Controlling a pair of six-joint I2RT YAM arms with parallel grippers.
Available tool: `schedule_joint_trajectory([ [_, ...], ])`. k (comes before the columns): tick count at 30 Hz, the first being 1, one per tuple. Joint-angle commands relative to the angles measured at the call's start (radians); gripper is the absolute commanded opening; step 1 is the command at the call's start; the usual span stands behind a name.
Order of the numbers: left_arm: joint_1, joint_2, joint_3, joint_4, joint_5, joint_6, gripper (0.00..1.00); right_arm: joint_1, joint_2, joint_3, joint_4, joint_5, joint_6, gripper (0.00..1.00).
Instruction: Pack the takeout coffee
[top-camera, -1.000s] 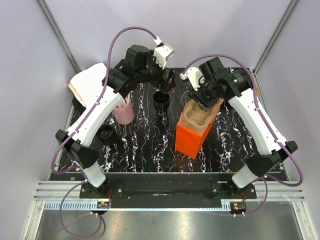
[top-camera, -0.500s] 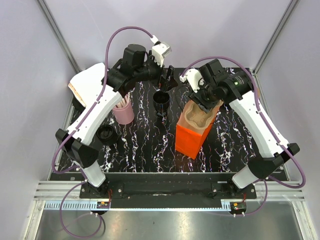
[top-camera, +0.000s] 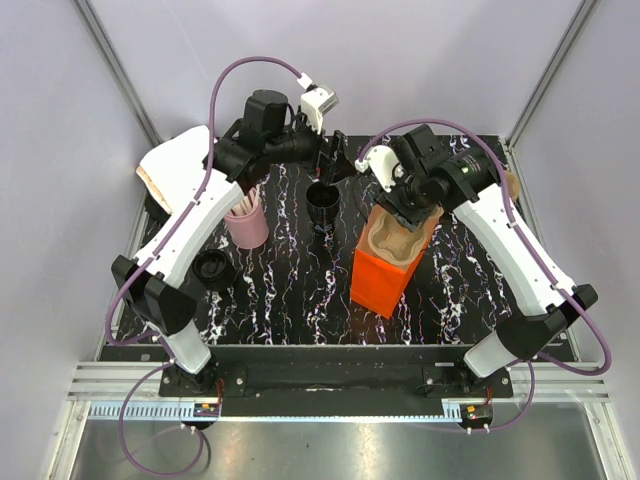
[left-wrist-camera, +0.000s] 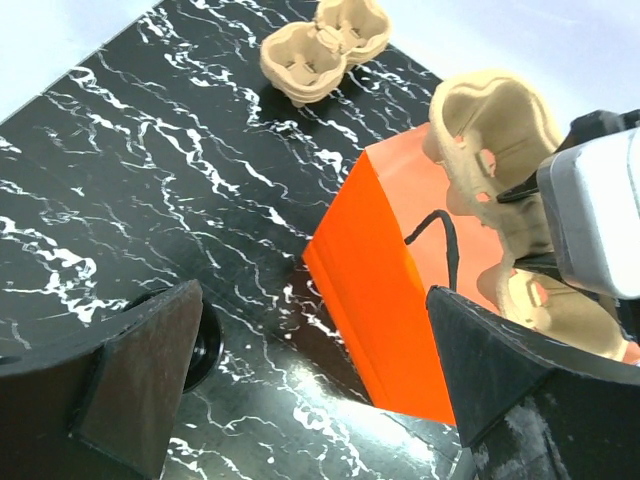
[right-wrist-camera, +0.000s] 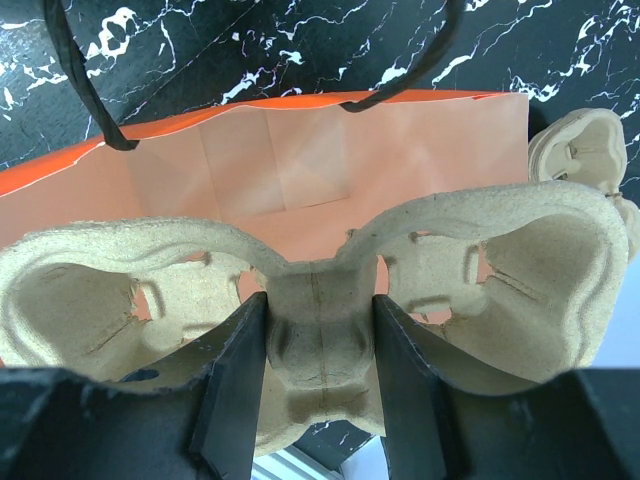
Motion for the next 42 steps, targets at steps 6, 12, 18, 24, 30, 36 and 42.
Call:
schedule_joint_trajectory([
  [6,0.012,-0.027,-0.033,0.104,0.176,-0.057,0.96,0.009,-0.050,-0.004,-0.004,-0.030,-0.003,0.50],
  [12,0.013,-0.019,-0.050,0.135,0.259,-0.089,0.93,0.009,-0.046,-0.001,-0.002,-0.056,0.000,0.49],
  [18,0.016,-0.016,-0.051,0.155,0.278,-0.108,0.90,0.009,-0.043,-0.008,0.001,-0.055,0.000,0.49],
  [24,0.021,-0.008,-0.053,0.171,0.301,-0.122,0.87,0.009,-0.046,0.003,0.010,-0.045,0.002,0.49],
  [30,0.018,0.008,-0.071,0.176,0.284,-0.125,0.78,0.009,-0.037,0.026,0.021,-0.047,0.006,0.49],
  [36,0.018,0.022,-0.070,0.176,0.273,-0.123,0.66,0.009,-0.027,0.049,0.030,-0.038,0.006,0.49],
  [42,0.019,0.033,-0.067,0.178,0.270,-0.126,0.45,0.009,-0.016,0.064,0.051,-0.009,0.023,0.49],
])
